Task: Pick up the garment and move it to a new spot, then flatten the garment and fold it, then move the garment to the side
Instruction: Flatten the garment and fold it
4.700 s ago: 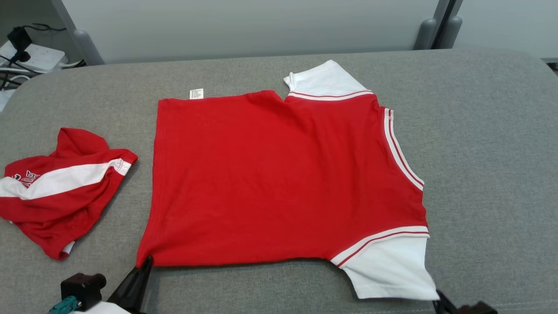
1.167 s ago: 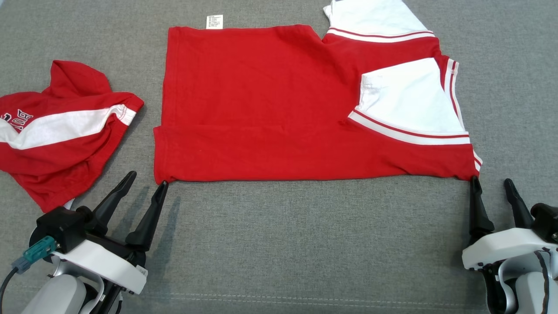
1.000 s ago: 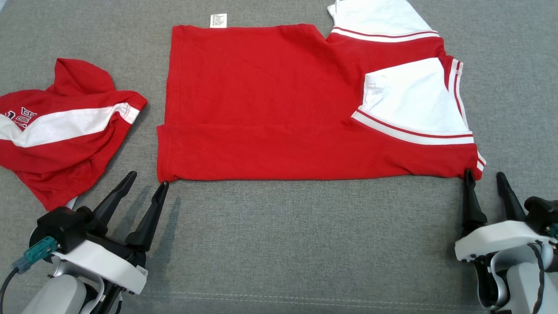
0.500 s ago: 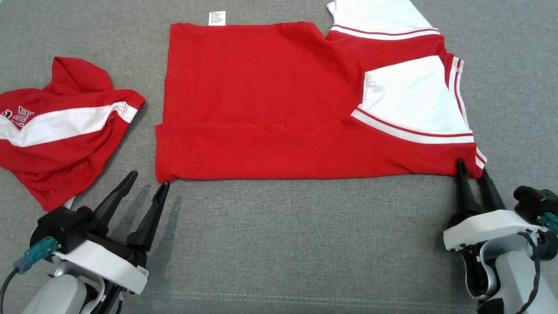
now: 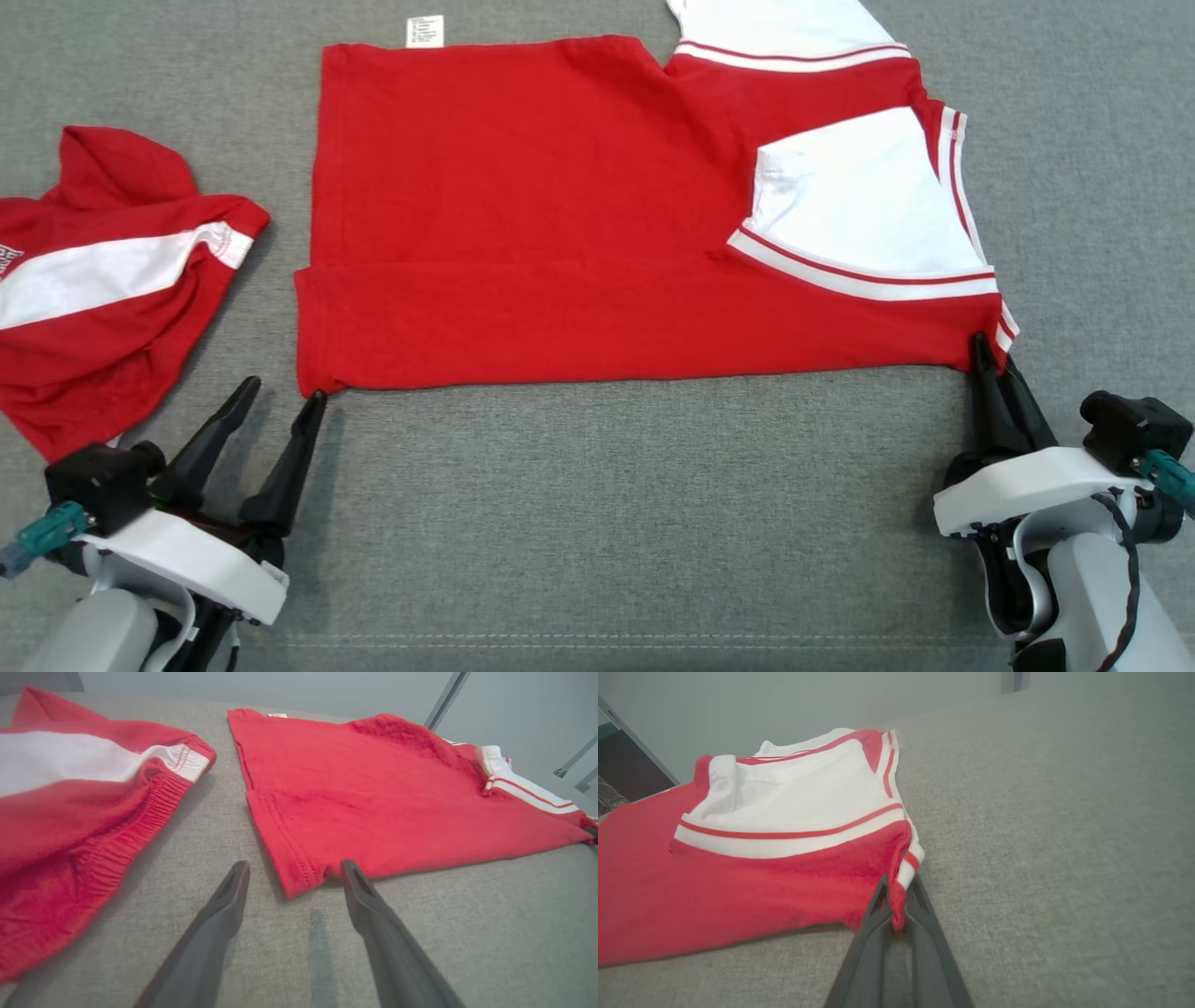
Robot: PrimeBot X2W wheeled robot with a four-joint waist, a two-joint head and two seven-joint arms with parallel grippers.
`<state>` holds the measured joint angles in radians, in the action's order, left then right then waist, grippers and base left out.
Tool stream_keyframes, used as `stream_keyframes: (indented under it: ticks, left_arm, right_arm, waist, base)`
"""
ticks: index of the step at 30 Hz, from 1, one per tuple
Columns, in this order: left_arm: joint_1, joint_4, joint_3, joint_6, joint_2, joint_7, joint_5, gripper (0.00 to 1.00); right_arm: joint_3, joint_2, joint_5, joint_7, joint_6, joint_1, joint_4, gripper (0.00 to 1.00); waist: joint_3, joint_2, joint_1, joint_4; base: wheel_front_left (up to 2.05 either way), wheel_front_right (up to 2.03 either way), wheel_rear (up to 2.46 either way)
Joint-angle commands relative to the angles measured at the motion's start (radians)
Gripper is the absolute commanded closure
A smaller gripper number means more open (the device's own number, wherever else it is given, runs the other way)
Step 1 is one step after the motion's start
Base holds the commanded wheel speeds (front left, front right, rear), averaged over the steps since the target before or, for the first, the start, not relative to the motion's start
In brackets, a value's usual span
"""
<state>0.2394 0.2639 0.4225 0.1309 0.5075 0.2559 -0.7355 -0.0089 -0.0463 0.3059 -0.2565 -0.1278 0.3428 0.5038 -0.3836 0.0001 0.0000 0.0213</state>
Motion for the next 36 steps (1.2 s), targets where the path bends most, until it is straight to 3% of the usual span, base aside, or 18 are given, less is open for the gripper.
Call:
stream_keyframes:
  ticks: [1,17,24,25,27,36]
  left_arm:
    - [0.045,-0.005,-0.034,0.0,0.049,0.006,-0.018,0.0]
    - [0.079,0.006,0.095,0.0,0.121,0.006,-0.262,0.0]
    - [0.089,-0.043,0.109,0.0,0.149,0.006,-0.303,0.0]
    - [0.089,-0.052,0.115,0.0,0.154,0.006,-0.302,0.3]
    - [0.087,-0.061,0.121,0.0,0.16,0.006,-0.302,1.0]
    - [0.083,-0.097,0.131,0.0,0.172,0.006,-0.319,1.0]
  right_arm:
    - [0.032,-0.004,0.0,-0.005,-0.003,-0.008,-0.024,1.0]
    - [0.084,-0.004,0.018,-0.005,-0.003,-0.001,-0.08,1.0]
    - [0.099,-0.004,0.018,-0.005,-0.003,0.001,-0.094,1.0]
    - [0.101,-0.004,0.019,-0.005,-0.003,0.001,-0.095,1.0]
    - [0.103,-0.004,0.019,-0.005,-0.003,0.0,-0.096,1.0]
    - [0.089,-0.004,0.015,-0.005,-0.003,-0.007,-0.091,1.0]
  waist:
    - [-0.01,-0.0001,0.0,-0.01]
    - [-0.042,-0.0001,0.0,-0.05]
    - [-0.057,-0.0001,0.0,-0.059]
    - [-0.058,-0.0001,0.0,-0.059]
    - [-0.058,-0.0001,0.0,-0.06]
    - [-0.044,-0.0001,0.0,-0.052]
  base:
    - [0.0,0.0,0.0]
    - [0.0,0.0,0.0]
    - [0.0,0.0,0.0]
    - [0.0,0.0,0.0]
    - [0.0,0.0,0.0]
    - [0.0,0.0,0.0]
